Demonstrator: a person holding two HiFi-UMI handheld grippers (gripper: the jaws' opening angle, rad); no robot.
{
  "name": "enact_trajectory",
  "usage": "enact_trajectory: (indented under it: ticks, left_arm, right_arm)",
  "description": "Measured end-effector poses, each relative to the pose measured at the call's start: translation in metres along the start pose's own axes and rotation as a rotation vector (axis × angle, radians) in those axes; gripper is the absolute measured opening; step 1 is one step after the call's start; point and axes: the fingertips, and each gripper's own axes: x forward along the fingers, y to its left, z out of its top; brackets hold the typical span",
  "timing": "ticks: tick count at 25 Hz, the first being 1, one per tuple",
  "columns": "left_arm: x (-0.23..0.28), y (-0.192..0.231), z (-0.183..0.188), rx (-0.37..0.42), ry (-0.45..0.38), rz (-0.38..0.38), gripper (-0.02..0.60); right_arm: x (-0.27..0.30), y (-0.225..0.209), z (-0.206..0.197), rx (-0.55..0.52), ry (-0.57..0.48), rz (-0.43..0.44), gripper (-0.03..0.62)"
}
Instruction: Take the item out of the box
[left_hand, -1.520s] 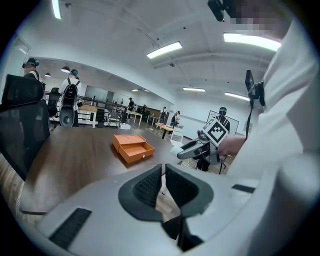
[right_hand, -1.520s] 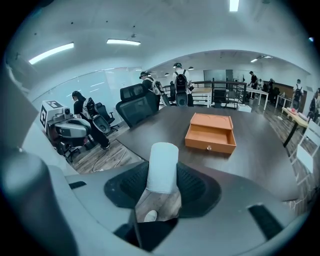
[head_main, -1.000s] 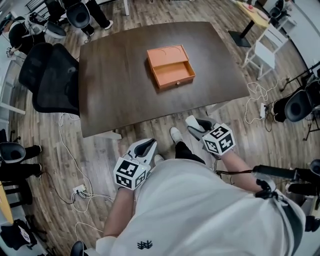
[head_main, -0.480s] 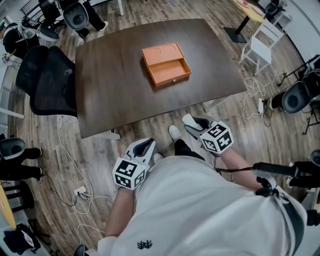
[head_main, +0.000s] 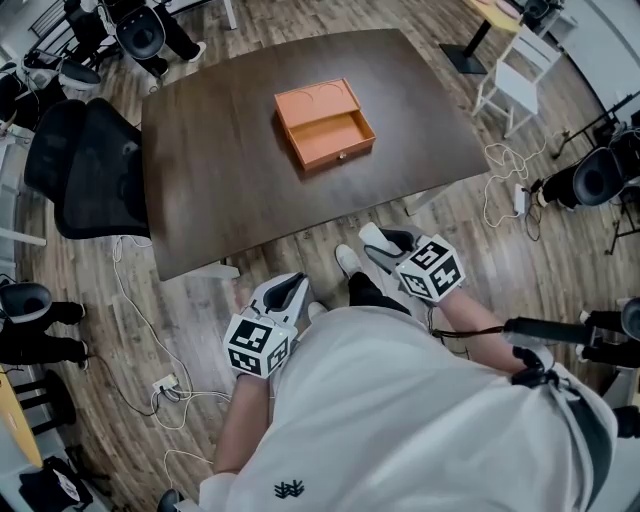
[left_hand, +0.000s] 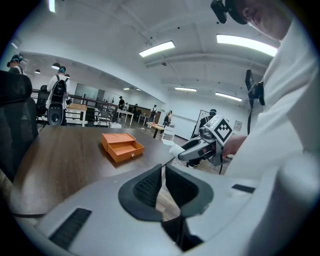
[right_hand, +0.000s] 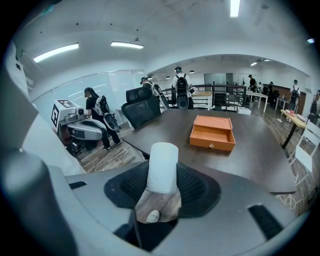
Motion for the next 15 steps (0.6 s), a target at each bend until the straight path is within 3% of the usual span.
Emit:
enact_trajectory:
  ticks: [15]
  left_arm:
    - [-0.002,0.015,0.003,-0.009,0.006,0.031,0.032]
  right_arm:
    - [0.021,0.001,0.015,-0.036,0.005,0.040,0.167]
